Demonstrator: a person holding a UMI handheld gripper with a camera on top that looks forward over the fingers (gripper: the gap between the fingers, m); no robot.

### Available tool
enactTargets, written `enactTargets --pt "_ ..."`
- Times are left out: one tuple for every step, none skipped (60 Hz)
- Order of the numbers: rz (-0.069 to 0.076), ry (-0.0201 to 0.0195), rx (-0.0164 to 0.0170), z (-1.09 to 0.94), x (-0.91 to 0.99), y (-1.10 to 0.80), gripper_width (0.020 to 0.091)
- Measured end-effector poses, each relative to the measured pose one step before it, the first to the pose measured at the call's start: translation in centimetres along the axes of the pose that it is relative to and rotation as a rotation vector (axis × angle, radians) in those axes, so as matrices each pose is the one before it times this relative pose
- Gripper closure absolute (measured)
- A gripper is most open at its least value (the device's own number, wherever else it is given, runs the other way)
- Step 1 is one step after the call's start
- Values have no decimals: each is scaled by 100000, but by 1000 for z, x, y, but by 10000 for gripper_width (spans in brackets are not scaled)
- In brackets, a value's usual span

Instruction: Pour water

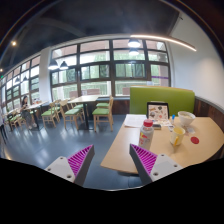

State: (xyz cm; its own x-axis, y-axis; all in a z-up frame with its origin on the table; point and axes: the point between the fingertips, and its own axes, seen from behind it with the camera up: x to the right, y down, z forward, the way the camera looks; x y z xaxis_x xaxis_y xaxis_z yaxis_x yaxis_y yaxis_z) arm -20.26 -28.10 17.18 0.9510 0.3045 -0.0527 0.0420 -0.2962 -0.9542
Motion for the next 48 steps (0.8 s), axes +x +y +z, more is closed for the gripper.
enactTargets --pt "145 149 133 19 63 -27 301" --pt "60 169 84 11 99 -5 303" --pt "-68 170 16 -4 138 35 302" --pt "-177 132 -33 -6 169 60 303" --pt "-87 199 13 2 198 69 304" --pt "-51 170 150 9 251 45 305" --pt "-211 194 460 227 -64 37 305" --pt "-26 61 605 -268 483 18 306" --pt "34 101 592 -53 179 -2 308" --pt "81 236 462 -46 200 31 306" --pt "36 385 203 -22 317 140 307" --pt "-156 453 -53 263 147 240 308" --pt "-149 384 -291 51 426 316 307" --pt "-126 473 -450 89 446 363 307" --pt "20 557 -446 508 520 544 306" --pt "-32 667 -674 -229 113 238 307" --pt "56 119 -535 845 1366 519 307" --pt "94 374 -481 177 520 295 308" --pt "-1 383 -275 210 472 331 307" --pt "-94 485 -296 259 506 356 307" --pt "-77 626 -378 295 503 357 307" --pt "-44 1036 -521 -1015 -211 457 309" --pt "109 360 -417 1334 975 228 308" --pt "83 401 -221 347 414 248 308" --pt "118 236 -48 393 384 212 309" --pt "232 373 -77 431 421 212 309" --pt "295 526 -39 505 454 185 310" --pt "327 604 46 480 450 137 305" --pt "50 752 384 12 39 170 304" --pt "21 252 533 668 498 -32 303" --pt "-91 379 661 459 283 22 304" --pt "-109 471 561 529 283 -12 304" --pt "-106 470 337 544 249 31 305" --pt "-97 202 170 569 187 74 303" --pt "-103 -165 54 563 68 67 302" --pt "-102 -301 26 597 51 68 302" --pt "-125 -146 18 895 148 -52 301" --pt "-125 8 83 585 86 65 304" --pt "-182 232 -86 547 118 53 307" --pt "-180 548 -331 598 181 107 308" --pt "-176 598 -469 613 206 98 307" --pt "-99 410 -514 502 -86 -59 309" --pt "-86 144 -415 579 64 49 309" --pt "73 73 -401 584 38 38 308" --pt "198 90 -458 641 49 51 310" --pt "213 80 -660 565 60 98 312" --pt "157 -8 -592 570 40 48 309" --pt "150 -40 -260 561 65 -43 310"
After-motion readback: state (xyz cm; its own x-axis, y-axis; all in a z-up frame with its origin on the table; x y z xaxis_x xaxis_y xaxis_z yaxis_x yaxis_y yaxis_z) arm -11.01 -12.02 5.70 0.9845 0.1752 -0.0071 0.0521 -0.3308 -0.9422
